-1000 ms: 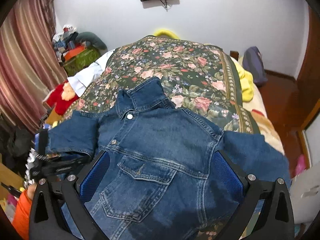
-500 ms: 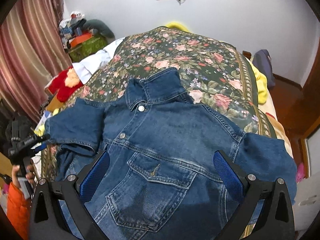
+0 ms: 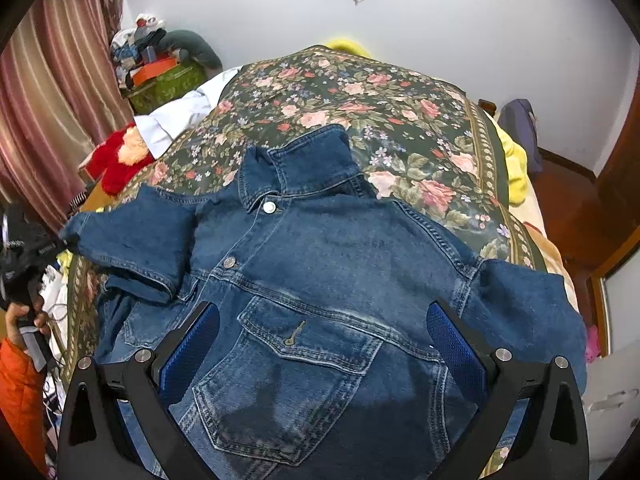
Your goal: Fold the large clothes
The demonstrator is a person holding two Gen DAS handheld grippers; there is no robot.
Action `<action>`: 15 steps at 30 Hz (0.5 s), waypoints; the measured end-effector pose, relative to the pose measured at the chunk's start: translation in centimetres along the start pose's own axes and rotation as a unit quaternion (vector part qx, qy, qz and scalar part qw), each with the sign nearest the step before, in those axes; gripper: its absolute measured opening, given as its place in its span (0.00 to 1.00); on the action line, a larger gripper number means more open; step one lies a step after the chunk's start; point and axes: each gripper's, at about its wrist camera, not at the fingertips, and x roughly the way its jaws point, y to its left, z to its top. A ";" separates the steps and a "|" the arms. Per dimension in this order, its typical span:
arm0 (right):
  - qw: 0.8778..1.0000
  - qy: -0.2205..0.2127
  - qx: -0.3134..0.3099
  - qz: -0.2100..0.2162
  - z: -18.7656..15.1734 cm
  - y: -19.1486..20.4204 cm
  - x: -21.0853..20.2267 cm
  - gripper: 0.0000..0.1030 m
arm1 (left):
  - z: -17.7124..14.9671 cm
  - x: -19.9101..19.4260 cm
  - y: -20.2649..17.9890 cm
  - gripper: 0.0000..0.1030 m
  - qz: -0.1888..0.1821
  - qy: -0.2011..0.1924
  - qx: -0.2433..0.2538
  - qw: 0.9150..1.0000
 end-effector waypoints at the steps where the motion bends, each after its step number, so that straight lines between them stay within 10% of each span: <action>1: 1.000 -0.003 0.004 0.001 -0.1 -0.3 -0.2 1.00 | 0.9 -1.2 -1.7 0.17 -0.002 -0.020 0.027 0.999; 8: 0.999 -0.024 0.032 0.010 -0.8 -3.3 -2.3 1.00 | 4.7 -7.9 -14.5 0.10 -0.079 -0.117 0.166 0.976; 15: 0.997 -0.048 0.065 0.006 -1.8 -7.0 -4.9 1.00 | 2.7 -10.3 -25.7 0.08 -0.198 -0.103 0.251 0.942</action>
